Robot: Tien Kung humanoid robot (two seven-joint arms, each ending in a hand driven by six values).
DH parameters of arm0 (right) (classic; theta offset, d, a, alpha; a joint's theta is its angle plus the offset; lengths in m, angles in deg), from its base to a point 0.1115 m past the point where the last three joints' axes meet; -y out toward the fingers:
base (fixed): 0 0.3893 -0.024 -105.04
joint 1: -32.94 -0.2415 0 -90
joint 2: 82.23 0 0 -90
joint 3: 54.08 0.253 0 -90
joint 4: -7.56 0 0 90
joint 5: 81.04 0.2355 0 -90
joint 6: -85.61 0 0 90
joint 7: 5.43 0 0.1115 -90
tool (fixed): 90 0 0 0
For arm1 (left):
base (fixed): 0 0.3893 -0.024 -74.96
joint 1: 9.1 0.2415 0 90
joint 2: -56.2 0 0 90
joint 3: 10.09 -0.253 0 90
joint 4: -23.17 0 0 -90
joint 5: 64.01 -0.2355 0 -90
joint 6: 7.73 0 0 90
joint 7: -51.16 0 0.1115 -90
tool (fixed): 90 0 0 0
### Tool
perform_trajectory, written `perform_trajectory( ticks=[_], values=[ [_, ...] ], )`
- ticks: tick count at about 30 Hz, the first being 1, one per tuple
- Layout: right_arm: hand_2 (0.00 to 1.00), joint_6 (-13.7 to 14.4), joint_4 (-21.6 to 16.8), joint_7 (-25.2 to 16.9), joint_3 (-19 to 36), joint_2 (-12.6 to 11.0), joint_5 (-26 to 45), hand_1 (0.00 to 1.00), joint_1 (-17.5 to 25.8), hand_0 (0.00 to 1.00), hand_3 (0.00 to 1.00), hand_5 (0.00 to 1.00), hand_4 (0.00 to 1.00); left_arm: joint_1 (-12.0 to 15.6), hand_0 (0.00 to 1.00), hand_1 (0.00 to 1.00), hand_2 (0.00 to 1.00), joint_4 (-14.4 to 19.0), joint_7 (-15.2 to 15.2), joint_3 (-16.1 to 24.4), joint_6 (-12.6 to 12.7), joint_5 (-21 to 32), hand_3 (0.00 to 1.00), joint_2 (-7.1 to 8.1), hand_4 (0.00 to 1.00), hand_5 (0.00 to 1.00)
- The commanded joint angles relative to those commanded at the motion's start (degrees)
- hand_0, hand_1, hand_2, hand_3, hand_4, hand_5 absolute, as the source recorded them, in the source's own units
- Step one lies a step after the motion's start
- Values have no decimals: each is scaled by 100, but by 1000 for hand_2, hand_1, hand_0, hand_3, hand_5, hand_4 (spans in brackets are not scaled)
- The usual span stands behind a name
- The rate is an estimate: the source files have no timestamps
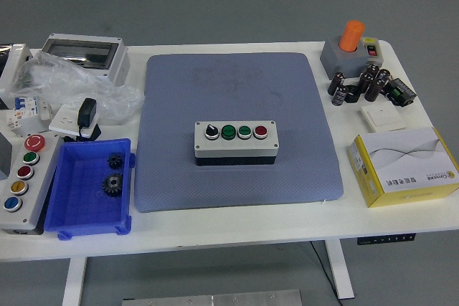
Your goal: Pick up the button,place it on the desk,press the button,press the button
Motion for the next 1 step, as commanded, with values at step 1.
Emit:
perform_trajectory(
  ticks=[1],
  values=[
    [738,-6,4,-6,10,-1,16,727,8,816,734,837,977,22,620,670,619,0,-8,-2,-1,37,630,-9,735,298]
  ],
)
